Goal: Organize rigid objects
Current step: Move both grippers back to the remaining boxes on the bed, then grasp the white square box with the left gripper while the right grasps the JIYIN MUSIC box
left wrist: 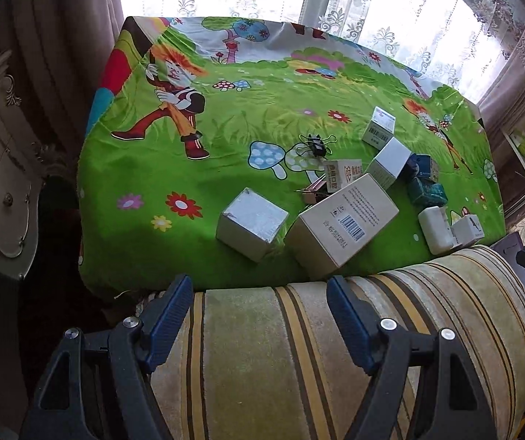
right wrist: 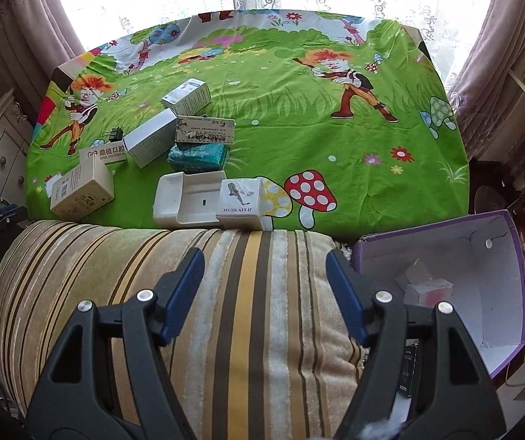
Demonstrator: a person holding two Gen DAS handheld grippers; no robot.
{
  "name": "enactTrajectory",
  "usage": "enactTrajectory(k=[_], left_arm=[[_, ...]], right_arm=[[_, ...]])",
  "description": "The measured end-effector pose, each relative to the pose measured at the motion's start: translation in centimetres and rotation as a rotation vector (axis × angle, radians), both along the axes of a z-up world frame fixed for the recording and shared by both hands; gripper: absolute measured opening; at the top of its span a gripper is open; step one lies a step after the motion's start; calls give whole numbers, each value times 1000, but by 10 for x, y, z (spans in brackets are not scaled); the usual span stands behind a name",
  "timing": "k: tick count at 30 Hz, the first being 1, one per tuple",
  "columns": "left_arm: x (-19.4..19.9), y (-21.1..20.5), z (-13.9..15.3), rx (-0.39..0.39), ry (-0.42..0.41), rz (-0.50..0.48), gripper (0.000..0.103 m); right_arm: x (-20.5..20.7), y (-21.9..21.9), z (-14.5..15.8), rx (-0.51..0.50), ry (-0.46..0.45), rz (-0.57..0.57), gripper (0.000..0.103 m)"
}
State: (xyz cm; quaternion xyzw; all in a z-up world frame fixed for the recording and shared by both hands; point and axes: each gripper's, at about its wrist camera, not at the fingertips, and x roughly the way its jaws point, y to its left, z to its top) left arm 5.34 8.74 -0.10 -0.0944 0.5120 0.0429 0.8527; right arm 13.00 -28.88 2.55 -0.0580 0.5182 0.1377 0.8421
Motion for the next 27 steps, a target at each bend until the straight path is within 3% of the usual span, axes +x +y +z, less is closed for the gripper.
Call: enactTrajectory(k=[13,23,27], left_arm=[[47,15,-37,48,128,-57,76],[66,10,-47,88,152,-105,76],[70,10,-48,90,151,-115,66]], right_arm=[[39,39,-30,-44,80,74,72],[61,51,-49,-81,117,94,72],[68,54,-56,-91,125,96,71]])
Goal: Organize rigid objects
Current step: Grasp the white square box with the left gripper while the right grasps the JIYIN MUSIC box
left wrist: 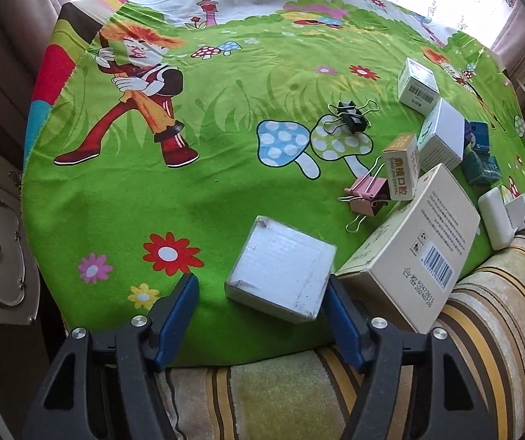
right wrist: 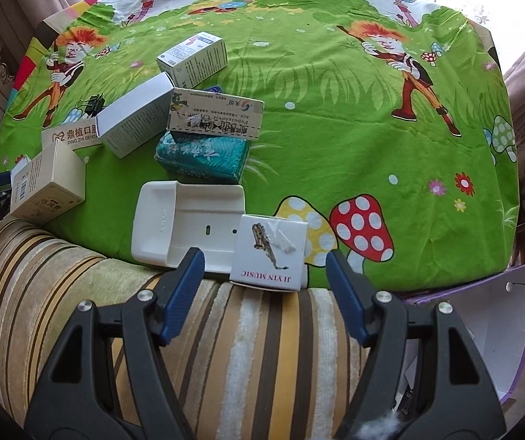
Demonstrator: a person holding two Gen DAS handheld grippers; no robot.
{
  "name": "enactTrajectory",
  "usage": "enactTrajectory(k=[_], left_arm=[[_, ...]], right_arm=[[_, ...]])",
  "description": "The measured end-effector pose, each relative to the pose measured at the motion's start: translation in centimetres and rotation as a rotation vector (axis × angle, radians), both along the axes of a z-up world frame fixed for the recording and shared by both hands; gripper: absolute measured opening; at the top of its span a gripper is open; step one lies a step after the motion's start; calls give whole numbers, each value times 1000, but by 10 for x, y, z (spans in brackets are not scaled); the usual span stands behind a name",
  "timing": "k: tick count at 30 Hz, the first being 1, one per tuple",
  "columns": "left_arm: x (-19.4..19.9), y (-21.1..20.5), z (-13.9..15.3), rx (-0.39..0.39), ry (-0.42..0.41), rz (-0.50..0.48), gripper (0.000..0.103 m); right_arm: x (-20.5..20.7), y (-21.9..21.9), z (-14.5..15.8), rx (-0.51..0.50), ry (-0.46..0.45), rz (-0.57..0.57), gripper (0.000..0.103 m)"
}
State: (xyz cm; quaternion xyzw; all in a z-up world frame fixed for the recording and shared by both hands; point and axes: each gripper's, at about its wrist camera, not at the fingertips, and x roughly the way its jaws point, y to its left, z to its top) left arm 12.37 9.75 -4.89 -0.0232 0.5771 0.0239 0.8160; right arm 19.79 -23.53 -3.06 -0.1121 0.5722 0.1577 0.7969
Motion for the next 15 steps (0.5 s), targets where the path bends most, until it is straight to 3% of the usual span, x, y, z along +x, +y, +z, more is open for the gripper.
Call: enactTrajectory(k=[1,3,5,15], left_arm=[[0,0,0,0,0,-2,61],[3,-2,-3,-2,6,-8,53],[5,-3,-4,-7,7,-5,53],[-12,8,15,-19,-56,95,52]], right_arm=[[1,1,-1,-4,1,1,69],[3,1,-5,-6,11,1,53],[3,1,-6,-1,17,-1,46],[-4,-6,10,32,-58,-21,45]])
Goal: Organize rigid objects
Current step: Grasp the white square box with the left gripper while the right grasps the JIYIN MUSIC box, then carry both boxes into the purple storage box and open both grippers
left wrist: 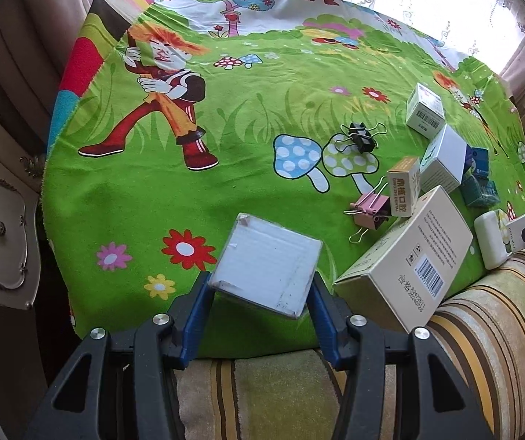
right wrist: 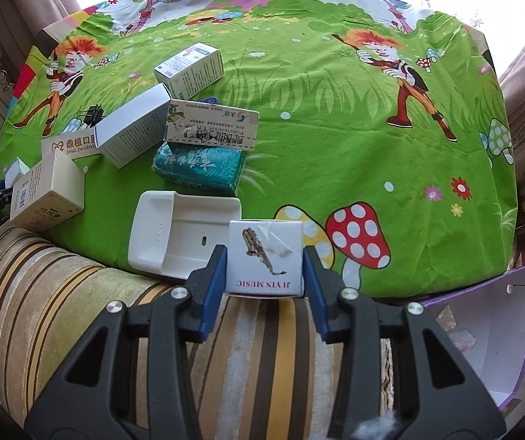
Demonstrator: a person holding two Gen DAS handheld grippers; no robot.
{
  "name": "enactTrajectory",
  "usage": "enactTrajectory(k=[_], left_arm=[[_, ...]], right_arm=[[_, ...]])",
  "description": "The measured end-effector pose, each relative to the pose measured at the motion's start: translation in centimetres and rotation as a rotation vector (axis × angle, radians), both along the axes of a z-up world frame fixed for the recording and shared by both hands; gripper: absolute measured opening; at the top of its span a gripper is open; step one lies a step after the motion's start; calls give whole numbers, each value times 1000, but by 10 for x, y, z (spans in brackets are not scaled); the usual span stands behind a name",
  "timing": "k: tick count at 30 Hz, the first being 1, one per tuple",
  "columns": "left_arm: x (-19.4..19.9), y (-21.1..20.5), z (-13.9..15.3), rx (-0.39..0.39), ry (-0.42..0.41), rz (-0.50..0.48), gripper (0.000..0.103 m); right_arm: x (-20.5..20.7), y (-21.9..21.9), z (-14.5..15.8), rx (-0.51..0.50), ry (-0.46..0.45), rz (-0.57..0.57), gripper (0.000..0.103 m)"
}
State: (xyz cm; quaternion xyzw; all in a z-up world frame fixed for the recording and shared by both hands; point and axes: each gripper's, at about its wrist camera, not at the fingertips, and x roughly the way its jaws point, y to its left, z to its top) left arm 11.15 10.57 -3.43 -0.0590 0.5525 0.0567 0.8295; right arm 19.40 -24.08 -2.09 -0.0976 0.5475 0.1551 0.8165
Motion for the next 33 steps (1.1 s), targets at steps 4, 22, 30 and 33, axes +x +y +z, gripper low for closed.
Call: enactTrajectory(k=[4,22,30,33], left_arm=[[-14,3,14,-10,-52,59,52],[-55,-57,65,-47,-193,9,52],[-53,-112,69,-94,-201,-95,52],[-50,-139,71,-117,-203,-150,52]], right_arm=[[-6,-3,8,21,-28,-5,45],[-51,-30,47,89,-132,-34,45],[-72,-54,58,116,-160,-76,45],[-79,-69,62,129,-168,-106,45]])
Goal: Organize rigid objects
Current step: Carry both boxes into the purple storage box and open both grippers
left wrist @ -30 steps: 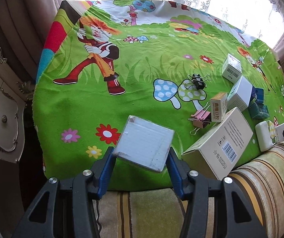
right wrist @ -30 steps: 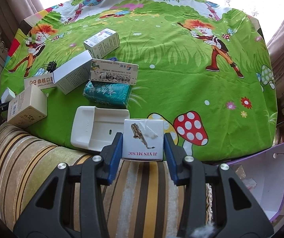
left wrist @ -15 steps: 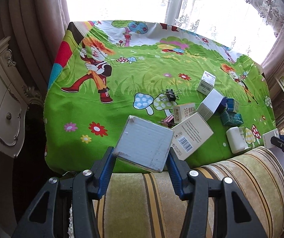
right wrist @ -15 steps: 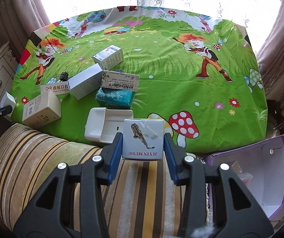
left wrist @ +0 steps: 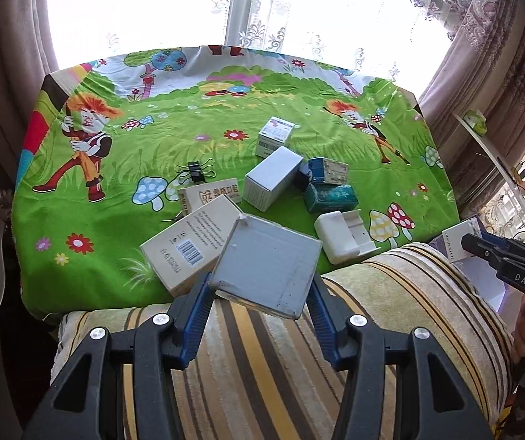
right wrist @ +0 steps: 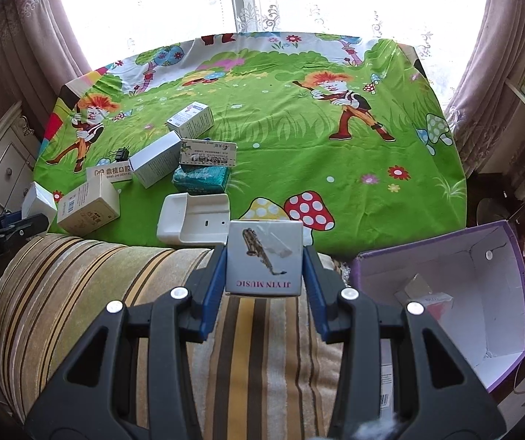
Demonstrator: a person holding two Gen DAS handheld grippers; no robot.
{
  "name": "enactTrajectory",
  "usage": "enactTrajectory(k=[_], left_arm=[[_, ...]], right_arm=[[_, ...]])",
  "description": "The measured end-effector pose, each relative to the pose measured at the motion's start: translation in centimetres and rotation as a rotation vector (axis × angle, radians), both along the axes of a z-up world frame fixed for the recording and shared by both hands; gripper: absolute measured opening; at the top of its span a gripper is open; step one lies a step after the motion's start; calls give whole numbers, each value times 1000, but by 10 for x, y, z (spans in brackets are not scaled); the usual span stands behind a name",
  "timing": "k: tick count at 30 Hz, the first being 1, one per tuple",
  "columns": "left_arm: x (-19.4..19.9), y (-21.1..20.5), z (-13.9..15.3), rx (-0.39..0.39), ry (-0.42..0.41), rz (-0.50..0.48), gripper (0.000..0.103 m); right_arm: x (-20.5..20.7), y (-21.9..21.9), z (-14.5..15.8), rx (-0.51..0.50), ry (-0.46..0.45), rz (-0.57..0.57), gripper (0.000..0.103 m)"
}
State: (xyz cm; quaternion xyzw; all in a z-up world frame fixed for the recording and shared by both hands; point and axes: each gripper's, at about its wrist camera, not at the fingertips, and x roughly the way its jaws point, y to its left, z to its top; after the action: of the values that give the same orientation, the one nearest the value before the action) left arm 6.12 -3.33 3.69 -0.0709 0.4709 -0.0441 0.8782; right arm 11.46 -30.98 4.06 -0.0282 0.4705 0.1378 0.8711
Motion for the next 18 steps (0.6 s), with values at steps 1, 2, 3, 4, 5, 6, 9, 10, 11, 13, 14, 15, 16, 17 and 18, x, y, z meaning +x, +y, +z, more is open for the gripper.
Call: enactTrajectory(k=[1,2,3,4,5,6,9,10,11,13,14,15,16,17,18], left_arm=[[1,-10,0,-3,-1,-22,52],[1,-20,1,-8,-1,-41,52],[2,-29,1,-12,1,-60,52],[3,-37,1,-18,2,-79,52],[4,-46,1,-24,3,-98,52],[5,-55,2,-29,3,-115,52],[6,-80,4,-41,3,-165,52],[7,-88,5,-43,3,-182,52],[7,-96,6,-45,3,-200,52],[8,-112,6,-51,5,-232,52],[8,-121,6,-53,6,-249,52],[8,-129,6,-54,9,-267,52],[8,-137,6,-59,13,-283,52],[8,-145,6,-62,17,-301,52],[8,-154,6,-63,19,-319,52]], right_arm=[[-3,-6,1,4,-2,-10,45],[-5,-11,2,7,-4,-20,45],[-8,-16,3,8,-6,-31,45],[-10,-22,3,10,-7,-42,45],[-12,-27,3,12,-7,-53,45],[-14,-34,3,16,-6,-67,45],[-19,-54,3,27,-8,-111,45],[-20,-60,4,29,-9,-125,45],[-22,-66,4,32,-10,-139,45],[-24,-79,5,35,-13,-165,45],[-25,-85,6,37,-16,-179,45],[-26,-91,6,38,-19,-193,45],[-27,-97,7,36,-23,-207,45],[-29,-103,8,31,-30,-223,45],[-30,-109,9,21,-37,-239,45]])
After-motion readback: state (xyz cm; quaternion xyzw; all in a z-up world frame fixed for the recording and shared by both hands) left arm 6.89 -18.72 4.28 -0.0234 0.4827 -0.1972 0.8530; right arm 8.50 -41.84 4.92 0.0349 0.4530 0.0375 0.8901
